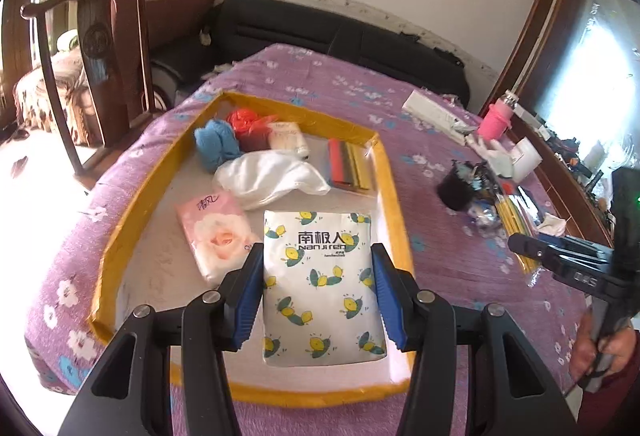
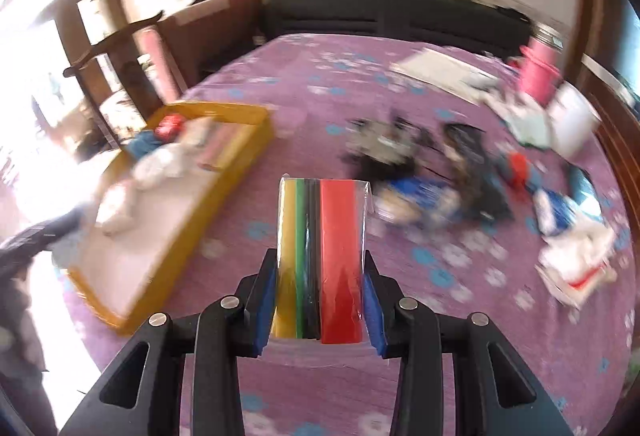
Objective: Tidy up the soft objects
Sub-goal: 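Release the lemon-print pack into the tray while the right tool carries the sponges over it, then open the right tool to drop the bagged sponges into the tray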
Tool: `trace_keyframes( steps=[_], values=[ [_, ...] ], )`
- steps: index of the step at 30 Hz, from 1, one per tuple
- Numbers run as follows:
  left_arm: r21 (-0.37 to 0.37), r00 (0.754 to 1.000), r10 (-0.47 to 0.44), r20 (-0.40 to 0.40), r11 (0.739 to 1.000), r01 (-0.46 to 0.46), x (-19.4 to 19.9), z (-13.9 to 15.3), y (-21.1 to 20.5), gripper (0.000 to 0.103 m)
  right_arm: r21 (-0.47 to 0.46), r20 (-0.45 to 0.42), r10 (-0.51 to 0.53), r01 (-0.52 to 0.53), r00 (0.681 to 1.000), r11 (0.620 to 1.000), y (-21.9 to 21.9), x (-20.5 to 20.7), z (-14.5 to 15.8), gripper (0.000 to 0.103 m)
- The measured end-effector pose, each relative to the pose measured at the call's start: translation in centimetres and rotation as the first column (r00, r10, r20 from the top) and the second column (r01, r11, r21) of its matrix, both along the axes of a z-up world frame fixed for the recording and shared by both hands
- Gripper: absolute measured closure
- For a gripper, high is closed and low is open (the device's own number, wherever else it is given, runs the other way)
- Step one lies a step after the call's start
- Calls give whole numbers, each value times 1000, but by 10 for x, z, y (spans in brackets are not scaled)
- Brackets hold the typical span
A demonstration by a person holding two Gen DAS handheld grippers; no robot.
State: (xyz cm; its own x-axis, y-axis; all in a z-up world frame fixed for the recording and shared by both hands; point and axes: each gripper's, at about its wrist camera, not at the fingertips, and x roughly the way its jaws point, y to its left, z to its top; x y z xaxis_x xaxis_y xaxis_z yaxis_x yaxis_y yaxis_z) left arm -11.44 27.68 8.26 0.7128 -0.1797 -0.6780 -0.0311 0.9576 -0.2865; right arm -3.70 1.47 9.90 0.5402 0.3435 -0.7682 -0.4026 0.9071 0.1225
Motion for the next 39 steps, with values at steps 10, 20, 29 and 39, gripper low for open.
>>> trace_keyframes(
  steps=[10,20,29,39],
  values=[
    [-42,991,-1,-133,999,-4,60,-34,8,52,-8,-44,153,-153,987,988,94,18,-1,62],
    [-235,989,-5,-146,972,-30,59,-42,35,34,-71,-106,185,-193,977,979,141,57,-25,62],
    [-199,995,89,-36,975,-94,21,-19,53,26,-123,-163,226,-247,960,961,176,71,-47,62],
    [-9,984,176,-23,984,-176,19,-19,46,25,-224,-163,173,-207,971,952,193,86,-68,61]
  ],
)
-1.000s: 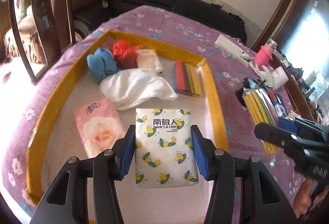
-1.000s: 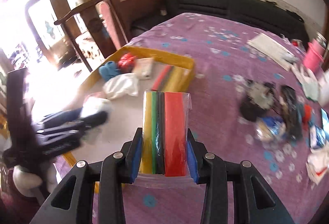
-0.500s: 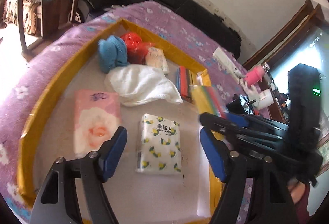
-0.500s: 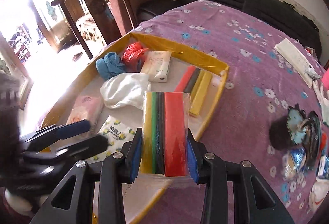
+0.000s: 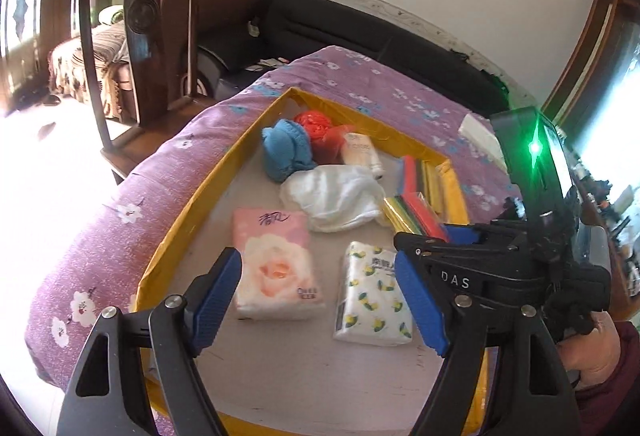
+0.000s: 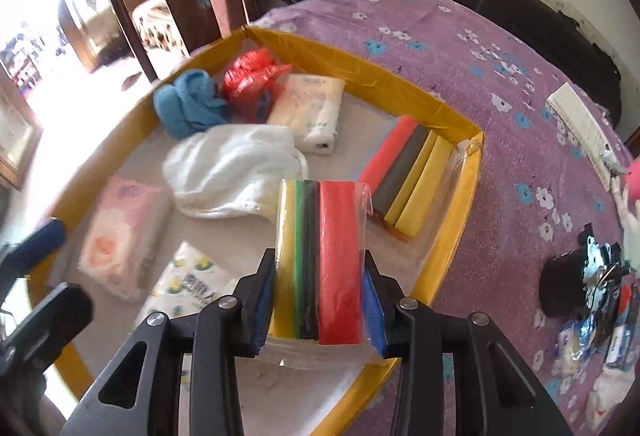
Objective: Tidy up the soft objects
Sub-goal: 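Open the right tool to drop the bagged sponges into the tray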
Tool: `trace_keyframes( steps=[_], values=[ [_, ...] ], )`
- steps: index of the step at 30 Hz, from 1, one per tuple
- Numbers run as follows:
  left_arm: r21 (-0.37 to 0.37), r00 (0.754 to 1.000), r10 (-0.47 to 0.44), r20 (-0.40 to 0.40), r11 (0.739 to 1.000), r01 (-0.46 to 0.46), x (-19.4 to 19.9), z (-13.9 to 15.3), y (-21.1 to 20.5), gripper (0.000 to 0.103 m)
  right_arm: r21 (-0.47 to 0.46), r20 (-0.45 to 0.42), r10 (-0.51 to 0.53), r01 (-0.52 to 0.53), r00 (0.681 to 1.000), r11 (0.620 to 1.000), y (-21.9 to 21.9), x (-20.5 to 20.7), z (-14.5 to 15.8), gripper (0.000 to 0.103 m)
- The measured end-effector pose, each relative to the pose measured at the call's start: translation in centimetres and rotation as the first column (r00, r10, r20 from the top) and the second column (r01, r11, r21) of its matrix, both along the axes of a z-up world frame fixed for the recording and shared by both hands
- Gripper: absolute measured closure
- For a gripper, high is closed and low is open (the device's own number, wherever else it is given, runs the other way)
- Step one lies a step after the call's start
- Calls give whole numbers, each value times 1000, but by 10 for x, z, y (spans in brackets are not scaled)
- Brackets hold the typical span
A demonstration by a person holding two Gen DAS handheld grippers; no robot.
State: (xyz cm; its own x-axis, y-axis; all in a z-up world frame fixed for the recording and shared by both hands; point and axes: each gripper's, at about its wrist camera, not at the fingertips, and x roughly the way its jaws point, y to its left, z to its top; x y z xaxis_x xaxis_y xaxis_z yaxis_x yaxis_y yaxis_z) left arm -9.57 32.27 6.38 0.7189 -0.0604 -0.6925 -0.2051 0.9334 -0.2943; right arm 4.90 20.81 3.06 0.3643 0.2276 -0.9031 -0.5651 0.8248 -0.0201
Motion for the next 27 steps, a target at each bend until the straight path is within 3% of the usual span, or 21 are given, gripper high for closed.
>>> trace_keyframes(
  steps=[6,8,10,17,27],
  values=[
    [50,1000,12,-9,999,-11,-6,2,-3,24,115,-6,-9,9,1000,993,-12,-5,12,53],
    [52,1000,8,-14,999,-8,-6,2,-6,24,148,25,-14,10,1000,989,-20,-12,24,38],
    [61,1000,9,-17,998,-8,-8,4,-10,24,175,55,-18,8,998,985,-28,-19,35,32],
    [101,1000,-17,-18,995,19,-16,13,-37,23,227,101,-72,47,992,973,-75,-39,53,29],
    [160,993,-107,-48,981,114,-26,20,-99,20,309,55,-229,201,972,930,-184,-51,47,29]
  ],
)
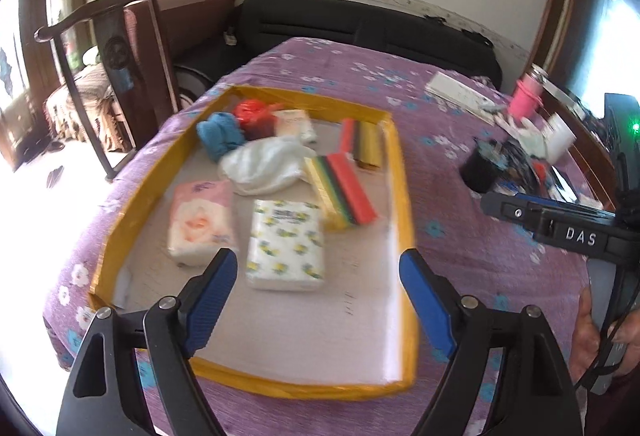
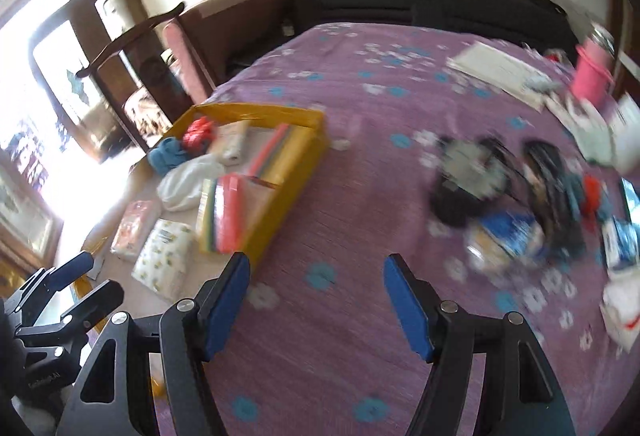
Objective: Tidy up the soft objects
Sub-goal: 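Open the right tool to drop the bagged sponges into the tray, then move the left tool to the blue Vinda tissue bag while the right tool reaches the white cloth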
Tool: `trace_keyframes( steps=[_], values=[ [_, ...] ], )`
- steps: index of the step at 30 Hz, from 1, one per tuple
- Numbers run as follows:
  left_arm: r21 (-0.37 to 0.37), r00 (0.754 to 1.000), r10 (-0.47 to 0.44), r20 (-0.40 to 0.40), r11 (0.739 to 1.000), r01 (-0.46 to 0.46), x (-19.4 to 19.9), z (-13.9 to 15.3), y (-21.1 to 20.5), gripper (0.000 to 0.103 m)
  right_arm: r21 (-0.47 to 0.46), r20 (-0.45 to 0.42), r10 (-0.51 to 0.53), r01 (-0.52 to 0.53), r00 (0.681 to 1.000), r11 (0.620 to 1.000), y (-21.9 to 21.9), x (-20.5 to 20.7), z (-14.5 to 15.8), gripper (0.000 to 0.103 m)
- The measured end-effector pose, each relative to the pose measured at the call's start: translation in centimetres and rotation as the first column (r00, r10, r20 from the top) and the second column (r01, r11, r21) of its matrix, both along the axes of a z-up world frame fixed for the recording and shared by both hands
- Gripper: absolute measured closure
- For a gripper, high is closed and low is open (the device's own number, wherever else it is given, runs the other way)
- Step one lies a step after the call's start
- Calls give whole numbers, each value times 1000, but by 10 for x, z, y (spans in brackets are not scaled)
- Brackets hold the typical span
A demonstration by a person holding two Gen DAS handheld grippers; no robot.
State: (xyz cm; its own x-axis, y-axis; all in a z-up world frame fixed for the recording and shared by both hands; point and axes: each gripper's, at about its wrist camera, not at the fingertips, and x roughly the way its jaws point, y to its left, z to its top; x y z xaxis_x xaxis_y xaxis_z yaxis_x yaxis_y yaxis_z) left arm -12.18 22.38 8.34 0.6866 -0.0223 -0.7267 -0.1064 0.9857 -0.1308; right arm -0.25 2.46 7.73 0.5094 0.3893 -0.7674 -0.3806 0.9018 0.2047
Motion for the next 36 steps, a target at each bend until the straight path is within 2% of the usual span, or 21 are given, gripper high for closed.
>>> trace_keyframes(
  steps=[5,8,11,14,16,20,24,26,28,31,34,36],
  values=[
    [-46,993,-104,-51,994,102,1,-6,-38,19,27,16,-95,95,995,995,-60,-10,-1,28],
    [-38,985,-150,-87,988,147,2,-17,-65,19,48,18,-163,162,986,986,-97,-13,-6,27],
    [-41,975,-190,-111,982,187,2,-25,-89,18,96,-18,-229,230,973,969,-137,-17,-14,27],
    [36,976,-189,-112,980,194,2,-30,-111,12,126,-36,-272,275,961,953,-164,-20,-19,27],
    [49,975,-195,-108,978,201,3,-30,-118,11,120,-37,-299,301,953,946,-178,-20,-23,27],
    [28,975,-204,-87,978,207,6,-26,-118,11,143,-54,-340,344,939,928,-199,-14,-28,27],
    [59,984,-177,9,983,176,1,-9,-108,11,182,-19,-397,394,918,901,-219,-7,-23,27],
    [54,980,-185,69,982,181,-3,4,-105,11,208,20,-440,426,898,880,-234,-5,-17,27],
    [57,972,-211,102,977,206,-3,13,-107,11,229,68,-497,471,865,852,-251,-5,-12,27],
    [66,959,-267,93,963,262,8,19,-119,11,269,100,-581,540,808,798,-281,-5,-13,23],
    [47,943,-328,52,944,326,30,21,-139,11,339,40,-647,599,761,726,-314,-6,-28,22],
    [37,925,-379,11,925,379,53,18,-163,11,404,-34,-657,612,753,680,-331,-5,-37,22]
  ],
)
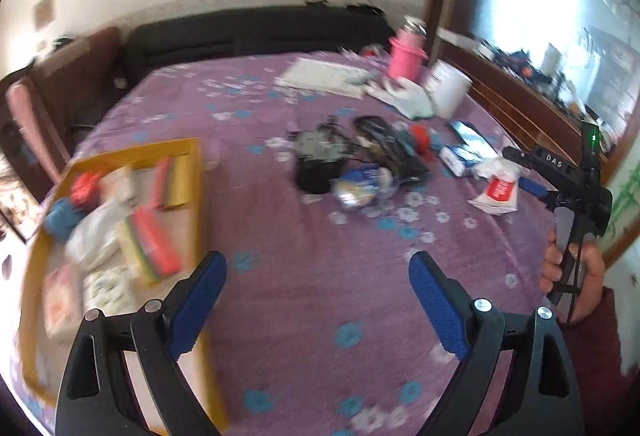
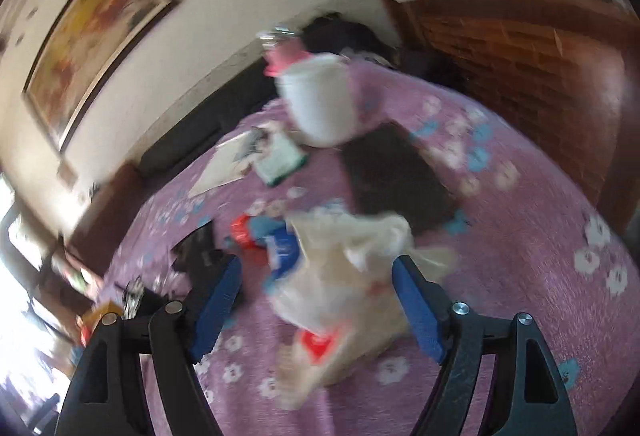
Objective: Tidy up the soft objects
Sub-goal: 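Move the left tool to the blue Vinda tissue bag while the right tool reaches the white cloth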
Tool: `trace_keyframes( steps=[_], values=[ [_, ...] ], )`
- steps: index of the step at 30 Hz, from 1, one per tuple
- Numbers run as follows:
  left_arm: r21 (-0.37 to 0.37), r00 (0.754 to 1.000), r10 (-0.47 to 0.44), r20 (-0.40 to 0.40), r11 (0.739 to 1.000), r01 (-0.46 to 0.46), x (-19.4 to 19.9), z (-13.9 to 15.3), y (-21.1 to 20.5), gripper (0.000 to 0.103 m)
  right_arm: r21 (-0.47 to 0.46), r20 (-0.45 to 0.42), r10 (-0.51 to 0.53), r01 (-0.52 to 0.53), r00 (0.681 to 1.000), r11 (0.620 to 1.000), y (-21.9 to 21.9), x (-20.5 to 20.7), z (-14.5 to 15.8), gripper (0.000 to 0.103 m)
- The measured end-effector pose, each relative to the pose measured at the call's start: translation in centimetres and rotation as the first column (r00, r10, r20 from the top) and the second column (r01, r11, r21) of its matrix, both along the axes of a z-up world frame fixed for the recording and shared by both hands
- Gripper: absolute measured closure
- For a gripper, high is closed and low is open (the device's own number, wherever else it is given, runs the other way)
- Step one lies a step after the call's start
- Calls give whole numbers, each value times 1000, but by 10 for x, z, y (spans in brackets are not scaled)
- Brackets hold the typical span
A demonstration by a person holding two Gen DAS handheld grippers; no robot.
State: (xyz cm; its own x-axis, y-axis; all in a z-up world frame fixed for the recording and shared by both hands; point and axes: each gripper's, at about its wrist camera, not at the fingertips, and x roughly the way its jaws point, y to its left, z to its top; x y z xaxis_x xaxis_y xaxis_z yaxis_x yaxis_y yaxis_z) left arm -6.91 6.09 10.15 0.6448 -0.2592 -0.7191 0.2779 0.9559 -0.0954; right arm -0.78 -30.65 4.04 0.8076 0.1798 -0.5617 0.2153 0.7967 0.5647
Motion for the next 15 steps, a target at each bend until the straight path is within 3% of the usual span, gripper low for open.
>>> trace_keyframes(
  steps=[6,8,10,14,15],
  values=[
    [102,983,-179,-35,978,181,62,-24,-79,13,19,-6,14,-14,1000,1000,2,2,-2,20],
    [128,969,-237,-76,961,245,83,-36,-100,21,7,-8,20,-20,1000,1000,3,1,-2,19],
    [140,958,-269,-104,949,282,102,-46,-113,29,4,-4,24,-24,1000,1000,5,2,-2,19],
    [195,948,-282,-145,932,307,131,-65,-130,29,12,-3,28,-28,1000,1000,3,1,-2,19],
    [238,949,-283,-139,921,309,135,-71,-134,29,15,-2,29,-29,1000,999,2,2,-3,19]
  ],
)
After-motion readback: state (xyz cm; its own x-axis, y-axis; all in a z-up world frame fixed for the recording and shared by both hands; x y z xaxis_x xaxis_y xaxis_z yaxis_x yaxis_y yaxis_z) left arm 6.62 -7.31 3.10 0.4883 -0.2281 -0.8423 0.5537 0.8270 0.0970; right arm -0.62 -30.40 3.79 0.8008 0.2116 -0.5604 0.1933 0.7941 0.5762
